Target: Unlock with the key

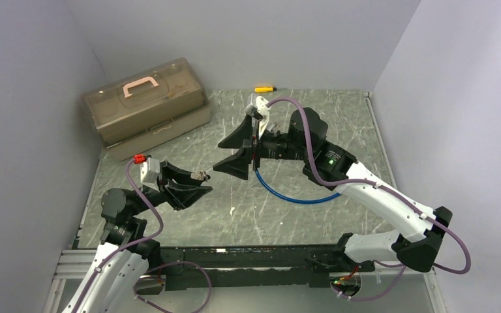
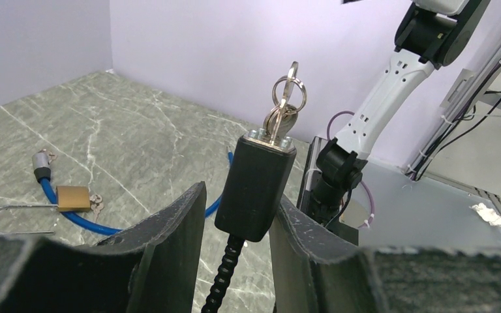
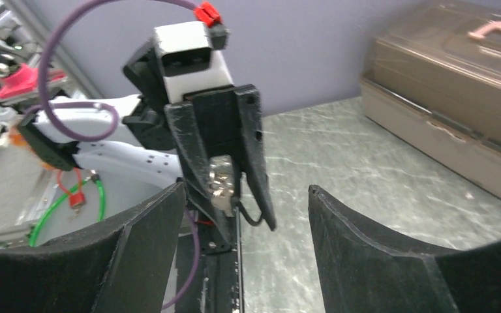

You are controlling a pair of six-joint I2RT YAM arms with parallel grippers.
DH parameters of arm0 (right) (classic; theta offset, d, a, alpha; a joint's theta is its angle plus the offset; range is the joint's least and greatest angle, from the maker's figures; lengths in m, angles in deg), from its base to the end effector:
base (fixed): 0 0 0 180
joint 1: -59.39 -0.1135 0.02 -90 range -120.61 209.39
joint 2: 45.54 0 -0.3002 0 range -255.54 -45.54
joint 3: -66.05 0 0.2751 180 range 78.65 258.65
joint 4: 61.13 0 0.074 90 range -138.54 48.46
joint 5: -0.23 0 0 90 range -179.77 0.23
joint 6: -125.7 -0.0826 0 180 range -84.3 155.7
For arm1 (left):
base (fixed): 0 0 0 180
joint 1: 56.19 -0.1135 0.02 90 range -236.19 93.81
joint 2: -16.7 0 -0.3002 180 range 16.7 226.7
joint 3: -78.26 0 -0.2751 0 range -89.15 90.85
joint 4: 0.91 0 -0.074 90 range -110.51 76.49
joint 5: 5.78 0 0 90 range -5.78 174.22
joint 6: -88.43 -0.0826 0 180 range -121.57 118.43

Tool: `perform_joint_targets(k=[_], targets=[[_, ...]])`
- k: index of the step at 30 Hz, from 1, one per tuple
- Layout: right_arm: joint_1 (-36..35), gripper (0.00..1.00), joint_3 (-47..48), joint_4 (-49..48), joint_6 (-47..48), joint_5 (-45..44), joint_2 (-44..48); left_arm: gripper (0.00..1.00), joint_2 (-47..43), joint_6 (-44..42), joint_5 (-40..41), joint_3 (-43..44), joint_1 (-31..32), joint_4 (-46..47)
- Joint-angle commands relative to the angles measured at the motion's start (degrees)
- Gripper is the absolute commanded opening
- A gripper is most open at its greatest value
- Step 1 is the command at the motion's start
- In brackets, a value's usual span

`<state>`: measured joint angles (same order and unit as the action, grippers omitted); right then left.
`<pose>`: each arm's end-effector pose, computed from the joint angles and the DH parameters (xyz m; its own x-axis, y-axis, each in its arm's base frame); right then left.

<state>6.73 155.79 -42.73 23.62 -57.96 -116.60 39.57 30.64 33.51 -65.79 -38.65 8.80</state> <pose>0.1639 0.2867 0.4863 -0.2054 0.0240 -0.9784 -0.9739 0.0934 0.2068 0.1026 -0.0995 0.3414 -0.1519 -0.3060 -0.9398 0.9340 0.2667 -0.2378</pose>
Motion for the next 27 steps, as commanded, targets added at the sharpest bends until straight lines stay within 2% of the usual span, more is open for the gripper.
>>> perform_joint_targets(k=[1, 5, 11, 17, 21, 27], targets=[[-0.20, 0.67, 0.67, -7.62, -2.72, 8.67, -0.30, 0.00, -0.49, 2.74, 1.41, 1.06, -0.40, 4.72], [-0.25, 0.60, 1.34, -8.11, -3.23, 13.37, -2.58, 0.00, -0.67, 3.35, 1.83, 0.87, -0.49, 5.08], [-0.25, 0.52, 0.40, -10.71, -3.74, 14.66, -4.27, 0.00, -0.88, 3.84, 2.11, 0.87, -0.58, 5.37], [-0.34, 0.48, -0.43, -12.32, -3.27, 11.74, -3.83, 0.00, -1.28, 4.05, 2.42, 0.60, -1.08, 4.96], [-1.44, 0.40, 0.50, -10.61, -1.07, 8.89, -4.07, 0.00, -1.65, 4.21, 2.83, 0.41, -1.43, 4.66], [-3.96, 0.33, 0.83, -9.21, 1.73, 5.24, -4.67, 0.00, -2.00, 4.44, 3.61, 0.50, -1.97, 3.89]])
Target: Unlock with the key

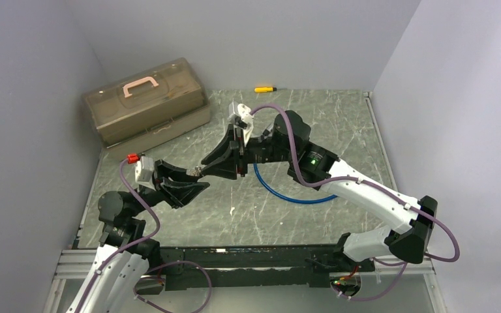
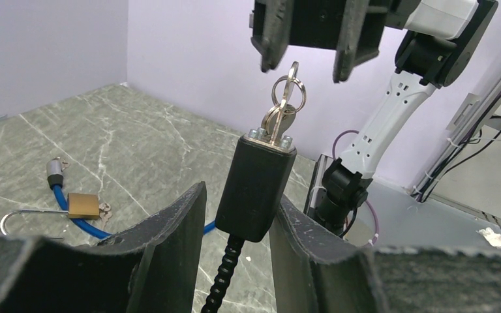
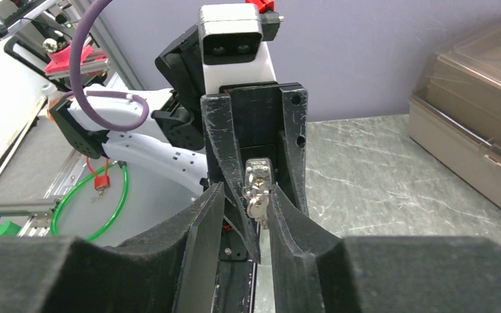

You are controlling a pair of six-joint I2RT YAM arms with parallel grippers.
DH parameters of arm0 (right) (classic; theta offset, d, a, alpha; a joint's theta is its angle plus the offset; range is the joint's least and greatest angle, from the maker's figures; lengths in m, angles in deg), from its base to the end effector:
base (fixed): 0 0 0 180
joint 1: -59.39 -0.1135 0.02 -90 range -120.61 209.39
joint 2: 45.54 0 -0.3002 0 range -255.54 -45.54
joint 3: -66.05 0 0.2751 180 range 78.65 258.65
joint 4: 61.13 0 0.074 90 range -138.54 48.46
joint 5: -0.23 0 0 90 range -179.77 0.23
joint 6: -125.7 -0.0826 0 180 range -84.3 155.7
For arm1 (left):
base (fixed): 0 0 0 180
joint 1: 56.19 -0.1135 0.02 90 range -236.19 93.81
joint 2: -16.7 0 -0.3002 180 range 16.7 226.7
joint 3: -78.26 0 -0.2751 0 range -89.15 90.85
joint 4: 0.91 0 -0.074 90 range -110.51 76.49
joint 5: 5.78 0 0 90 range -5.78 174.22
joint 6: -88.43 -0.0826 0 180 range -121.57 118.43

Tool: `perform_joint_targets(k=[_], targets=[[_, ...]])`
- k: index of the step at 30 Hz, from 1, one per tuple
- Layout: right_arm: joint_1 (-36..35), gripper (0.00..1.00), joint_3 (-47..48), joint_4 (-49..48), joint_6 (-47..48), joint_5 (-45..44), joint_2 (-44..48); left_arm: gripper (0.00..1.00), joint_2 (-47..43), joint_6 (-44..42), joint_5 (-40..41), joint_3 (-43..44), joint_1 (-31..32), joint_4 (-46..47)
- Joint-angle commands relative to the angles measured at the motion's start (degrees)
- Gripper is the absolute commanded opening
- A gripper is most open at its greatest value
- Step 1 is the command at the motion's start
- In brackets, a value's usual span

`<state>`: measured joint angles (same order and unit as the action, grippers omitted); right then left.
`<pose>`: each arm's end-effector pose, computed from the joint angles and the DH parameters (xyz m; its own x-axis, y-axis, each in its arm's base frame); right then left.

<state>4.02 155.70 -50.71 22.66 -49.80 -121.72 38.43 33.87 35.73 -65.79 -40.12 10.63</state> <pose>0.1569 0.3206 0.4764 -0.1951 0.0218 -0.9805 -0.9763 -0.0998 0.1920 0.1018 -0.0937 0.3482 -0.1419 -0.3590 -0.9225 0.9196 0.2970 -0.2571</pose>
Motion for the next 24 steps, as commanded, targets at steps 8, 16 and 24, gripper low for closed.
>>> perform_joint_targets(k=[8, 16, 24], targets=[[-1.88, 0.27, 0.81, -3.14, 2.80, -4.25, 0.12, 0.00, -0.87, 1.30, 0.78, 0.80, -0.52, 2.40], [-1.95, 0.19, 1.11, -4.04, 2.65, -4.55, -0.74, 0.00, -0.83, 1.44, 0.38, 0.86, -0.52, 2.92], [-2.41, 0.14, 1.90, -3.05, 2.89, -3.14, -1.80, 0.00, -0.90, 1.62, 0.16, 0.84, -0.52, 3.41]])
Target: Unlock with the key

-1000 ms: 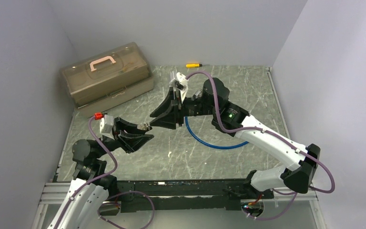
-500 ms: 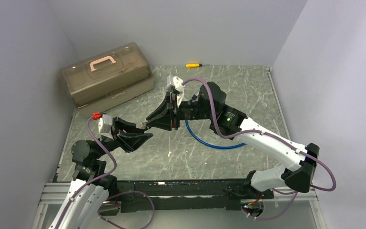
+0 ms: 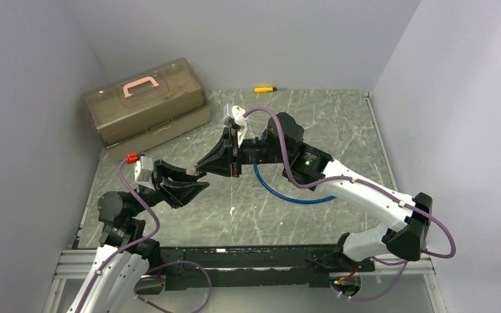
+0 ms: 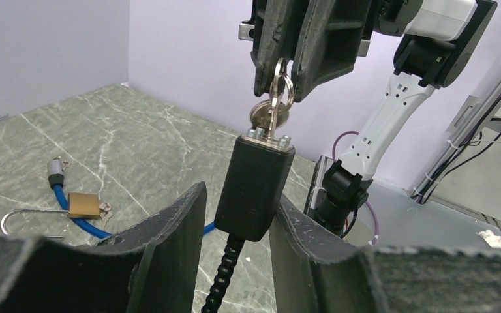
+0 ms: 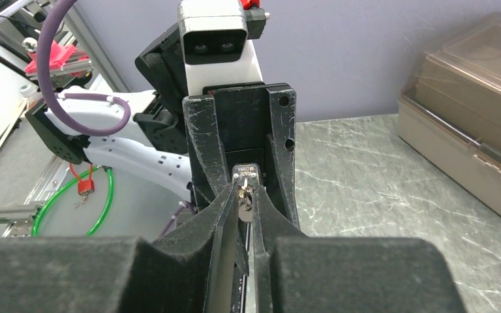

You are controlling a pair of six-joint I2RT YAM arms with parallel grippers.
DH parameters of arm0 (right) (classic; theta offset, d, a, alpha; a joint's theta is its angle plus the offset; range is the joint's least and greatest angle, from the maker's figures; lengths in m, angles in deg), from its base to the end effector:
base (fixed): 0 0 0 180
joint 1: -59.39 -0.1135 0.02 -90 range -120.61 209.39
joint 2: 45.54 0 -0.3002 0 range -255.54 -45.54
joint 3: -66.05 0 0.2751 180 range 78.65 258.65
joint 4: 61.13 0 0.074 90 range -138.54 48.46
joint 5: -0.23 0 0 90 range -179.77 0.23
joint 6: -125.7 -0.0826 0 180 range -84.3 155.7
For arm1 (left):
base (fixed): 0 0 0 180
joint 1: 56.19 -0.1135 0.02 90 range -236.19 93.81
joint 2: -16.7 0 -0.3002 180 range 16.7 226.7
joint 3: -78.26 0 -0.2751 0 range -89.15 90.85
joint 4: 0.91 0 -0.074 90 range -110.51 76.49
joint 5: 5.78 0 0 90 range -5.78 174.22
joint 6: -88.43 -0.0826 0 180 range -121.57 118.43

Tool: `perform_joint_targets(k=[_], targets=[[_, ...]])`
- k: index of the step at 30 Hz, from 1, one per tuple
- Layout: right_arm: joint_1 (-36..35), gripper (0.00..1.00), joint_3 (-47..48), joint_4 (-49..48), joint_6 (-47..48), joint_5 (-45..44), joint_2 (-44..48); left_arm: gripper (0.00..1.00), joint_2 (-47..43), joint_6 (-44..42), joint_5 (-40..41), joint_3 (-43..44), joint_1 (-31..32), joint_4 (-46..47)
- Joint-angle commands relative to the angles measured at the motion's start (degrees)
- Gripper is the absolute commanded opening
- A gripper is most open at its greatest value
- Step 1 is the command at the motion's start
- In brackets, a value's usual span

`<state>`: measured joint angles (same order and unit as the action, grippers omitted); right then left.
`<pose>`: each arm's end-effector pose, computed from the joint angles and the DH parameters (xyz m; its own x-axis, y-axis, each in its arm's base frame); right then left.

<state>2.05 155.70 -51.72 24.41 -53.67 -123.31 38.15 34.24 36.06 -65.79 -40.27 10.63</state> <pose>0.1567 0.3346 0.4696 -0.1726 0.0239 -0.9847 -0.9831 -0.0655 0.1707 0.1013 -0.0929 0.3488 -0.1413 -0.3655 -0.9200 0.9174 0.3009 -0.2605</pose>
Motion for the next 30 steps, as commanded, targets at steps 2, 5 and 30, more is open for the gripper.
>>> perform_joint_targets(k=[2, 5, 30], targets=[[-0.50, 0.12, 1.66, -2.29, 1.09, 0.65, -0.05, 0.00, -0.66, 1.21, -0.25, 0.82, -0.37, 3.43], [-0.54, 0.06, 1.02, -2.93, 1.18, 0.08, 0.32, 0.00, -0.80, 1.30, -0.27, 0.73, -0.37, 3.44], [-2.77, 0.00, -1.58, 6.70, 8.30, -3.36, 1.62, 0.00, -1.17, 4.62, 0.44, 2.10, -1.68, 5.31]])
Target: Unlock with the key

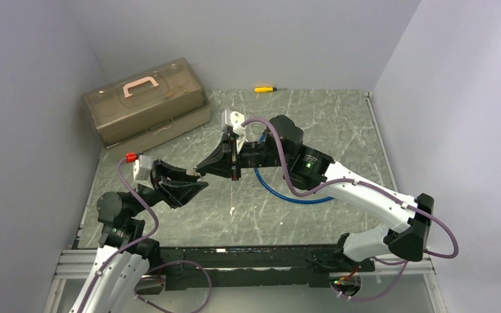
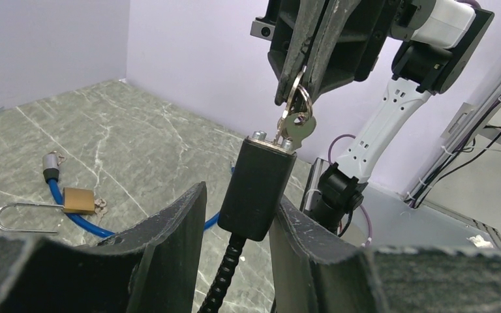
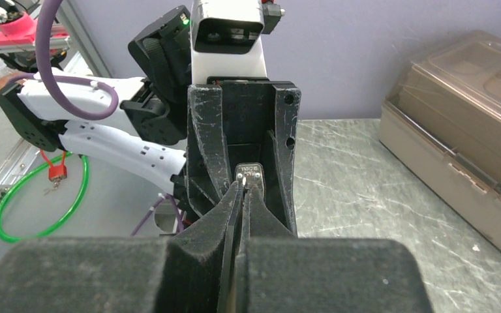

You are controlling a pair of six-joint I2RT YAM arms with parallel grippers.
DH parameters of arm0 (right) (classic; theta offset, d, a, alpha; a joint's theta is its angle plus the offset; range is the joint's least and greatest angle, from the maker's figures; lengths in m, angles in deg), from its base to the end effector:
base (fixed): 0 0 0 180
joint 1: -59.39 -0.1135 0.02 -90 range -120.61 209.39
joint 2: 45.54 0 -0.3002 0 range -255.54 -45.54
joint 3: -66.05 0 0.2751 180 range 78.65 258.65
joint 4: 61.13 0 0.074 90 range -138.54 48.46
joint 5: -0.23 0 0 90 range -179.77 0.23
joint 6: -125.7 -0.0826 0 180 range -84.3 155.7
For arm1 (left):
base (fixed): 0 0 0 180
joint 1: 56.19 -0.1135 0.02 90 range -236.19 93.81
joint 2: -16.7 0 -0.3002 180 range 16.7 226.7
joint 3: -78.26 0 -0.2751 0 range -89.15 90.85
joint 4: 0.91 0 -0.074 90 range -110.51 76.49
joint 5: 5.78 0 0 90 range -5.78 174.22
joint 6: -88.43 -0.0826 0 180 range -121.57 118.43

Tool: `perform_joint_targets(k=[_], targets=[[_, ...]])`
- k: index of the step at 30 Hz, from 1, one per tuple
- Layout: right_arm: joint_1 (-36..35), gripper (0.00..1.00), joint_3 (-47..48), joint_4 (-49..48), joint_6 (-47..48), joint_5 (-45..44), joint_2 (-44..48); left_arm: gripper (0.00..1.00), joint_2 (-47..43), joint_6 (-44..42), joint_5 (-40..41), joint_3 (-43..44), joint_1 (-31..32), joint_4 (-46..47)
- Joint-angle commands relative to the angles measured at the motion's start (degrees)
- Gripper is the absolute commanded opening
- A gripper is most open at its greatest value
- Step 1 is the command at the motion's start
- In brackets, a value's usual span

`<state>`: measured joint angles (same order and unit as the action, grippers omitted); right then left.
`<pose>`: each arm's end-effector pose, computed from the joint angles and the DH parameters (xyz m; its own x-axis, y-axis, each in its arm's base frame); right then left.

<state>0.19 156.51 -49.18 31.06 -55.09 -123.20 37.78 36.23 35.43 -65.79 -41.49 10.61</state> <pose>0.1470 0.3385 0.4698 -0.0731 0.0072 -0.9973 -0.9950 -0.0684 0.0725 0.1011 -0.0908 0.3492 -0.1623 -0.3749 -0.9128 0.9107 0.2993 -0.2848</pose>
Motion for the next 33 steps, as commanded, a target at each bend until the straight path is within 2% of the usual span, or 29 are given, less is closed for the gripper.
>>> perform_joint_targets(k=[1, 17, 26, 29, 33], targets=[[-1.02, 0.00, -2.71, 4.38, 1.80, -2.31, 1.75, 0.00, -0.70, 3.02, 1.23, 2.32, -0.60, 5.33], [-1.00, 0.00, -1.92, 11.26, 4.11, -3.04, 2.84, 0.00, 0.28, 4.65, 0.61, 3.64, -1.25, 8.54], [-0.72, 0.26, -1.92, 9.93, 4.12, -6.29, 4.40, 0.00, 0.56, 7.09, -1.92, 5.51, -1.30, 11.87], [-0.76, 0.43, -1.02, 10.38, 4.00, -6.93, 4.54, 0.00, 0.27, 7.16, -2.34, 5.65, -1.25, 12.45], [-0.51, 0.55, 0.57, 11.65, 4.12, -8.85, 5.84, 0.00, 0.00, 6.94, -2.08, 5.10, -1.47, 11.95]])
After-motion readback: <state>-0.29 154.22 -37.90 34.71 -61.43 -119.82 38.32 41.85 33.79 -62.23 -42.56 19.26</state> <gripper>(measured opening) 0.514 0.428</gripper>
